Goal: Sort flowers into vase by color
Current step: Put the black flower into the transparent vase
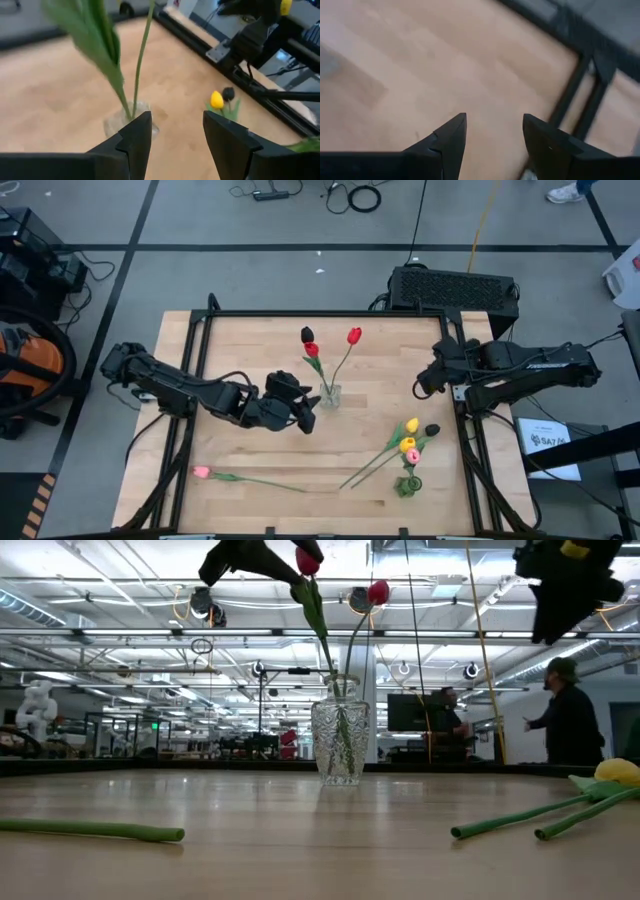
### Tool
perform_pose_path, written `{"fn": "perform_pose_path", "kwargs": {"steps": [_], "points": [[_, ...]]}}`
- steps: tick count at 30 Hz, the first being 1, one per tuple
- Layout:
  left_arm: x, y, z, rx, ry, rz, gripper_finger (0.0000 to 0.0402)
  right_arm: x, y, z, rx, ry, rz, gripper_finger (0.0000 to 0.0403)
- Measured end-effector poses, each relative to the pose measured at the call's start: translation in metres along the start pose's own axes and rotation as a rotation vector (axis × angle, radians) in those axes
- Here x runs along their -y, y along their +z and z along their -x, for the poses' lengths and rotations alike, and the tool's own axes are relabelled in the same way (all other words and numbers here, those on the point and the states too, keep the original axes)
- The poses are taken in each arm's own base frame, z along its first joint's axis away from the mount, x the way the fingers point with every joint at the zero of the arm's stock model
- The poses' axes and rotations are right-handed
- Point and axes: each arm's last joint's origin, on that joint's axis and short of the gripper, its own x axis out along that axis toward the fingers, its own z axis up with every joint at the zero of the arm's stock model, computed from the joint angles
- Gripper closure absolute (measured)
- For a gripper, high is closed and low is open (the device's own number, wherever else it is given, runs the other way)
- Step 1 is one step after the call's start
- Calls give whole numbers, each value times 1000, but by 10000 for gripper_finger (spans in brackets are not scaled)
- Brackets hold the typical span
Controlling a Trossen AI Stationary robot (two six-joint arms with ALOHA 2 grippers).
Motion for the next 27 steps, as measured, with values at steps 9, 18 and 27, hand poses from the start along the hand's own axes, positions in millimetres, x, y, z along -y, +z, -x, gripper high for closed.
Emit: {"fn": "perform_pose_path", "kwargs": {"steps": [9, 18, 27], "points": [[-4, -15, -1, 27, 30, -181, 217, 2, -9, 0, -187, 30, -144, 216], [-28, -64, -14, -3, -91, -146, 218, -8, -48, -32, -423, 63, -393, 216], [-70, -63, 20, 53, -210, -156, 218, -29, -76, -34, -532, 126, -664, 216]]}}
